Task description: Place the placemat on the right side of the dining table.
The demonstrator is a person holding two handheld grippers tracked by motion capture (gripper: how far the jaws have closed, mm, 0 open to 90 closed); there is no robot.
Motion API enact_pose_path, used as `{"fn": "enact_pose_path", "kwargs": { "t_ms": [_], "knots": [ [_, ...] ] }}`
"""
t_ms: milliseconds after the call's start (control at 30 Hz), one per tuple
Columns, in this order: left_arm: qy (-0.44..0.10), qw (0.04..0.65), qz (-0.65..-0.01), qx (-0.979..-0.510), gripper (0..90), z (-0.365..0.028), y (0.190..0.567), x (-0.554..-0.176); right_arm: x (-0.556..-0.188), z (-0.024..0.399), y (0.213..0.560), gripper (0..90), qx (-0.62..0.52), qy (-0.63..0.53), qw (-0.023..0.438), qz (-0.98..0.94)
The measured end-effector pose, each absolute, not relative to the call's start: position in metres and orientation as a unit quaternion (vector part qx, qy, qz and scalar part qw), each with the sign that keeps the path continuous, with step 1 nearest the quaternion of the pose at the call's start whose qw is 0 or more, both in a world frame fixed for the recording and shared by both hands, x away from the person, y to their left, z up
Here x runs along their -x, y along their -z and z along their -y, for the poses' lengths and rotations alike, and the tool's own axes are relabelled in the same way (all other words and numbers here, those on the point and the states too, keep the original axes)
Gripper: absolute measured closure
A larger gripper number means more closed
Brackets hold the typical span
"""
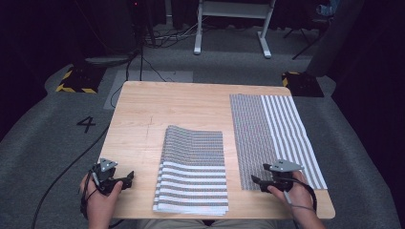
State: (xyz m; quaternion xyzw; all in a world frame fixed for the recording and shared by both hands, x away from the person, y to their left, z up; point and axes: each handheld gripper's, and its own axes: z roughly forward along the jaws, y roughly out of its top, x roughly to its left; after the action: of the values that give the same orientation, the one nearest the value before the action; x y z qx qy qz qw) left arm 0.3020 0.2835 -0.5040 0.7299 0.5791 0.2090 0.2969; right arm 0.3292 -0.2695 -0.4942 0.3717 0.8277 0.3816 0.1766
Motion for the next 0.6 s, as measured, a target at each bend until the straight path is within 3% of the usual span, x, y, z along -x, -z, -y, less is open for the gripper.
{"fn": "enact_pose_path", "kwargs": {
  "t_ms": [133, 600],
  "knots": [
    [-0.209, 0.297, -0.579, -0.730, 9.2, -0.283, 0.504, -0.302, -0.327, 0.253, 0.500, 28.4, -0.356, -0.379, 0.155, -0.840],
    [-0.210, 0.296, -0.579, -0.730, 9.1, -0.284, 0.504, -0.302, -0.327, 0.247, 0.503, 27.0, -0.357, -0.378, 0.164, -0.838]
  ]
}}
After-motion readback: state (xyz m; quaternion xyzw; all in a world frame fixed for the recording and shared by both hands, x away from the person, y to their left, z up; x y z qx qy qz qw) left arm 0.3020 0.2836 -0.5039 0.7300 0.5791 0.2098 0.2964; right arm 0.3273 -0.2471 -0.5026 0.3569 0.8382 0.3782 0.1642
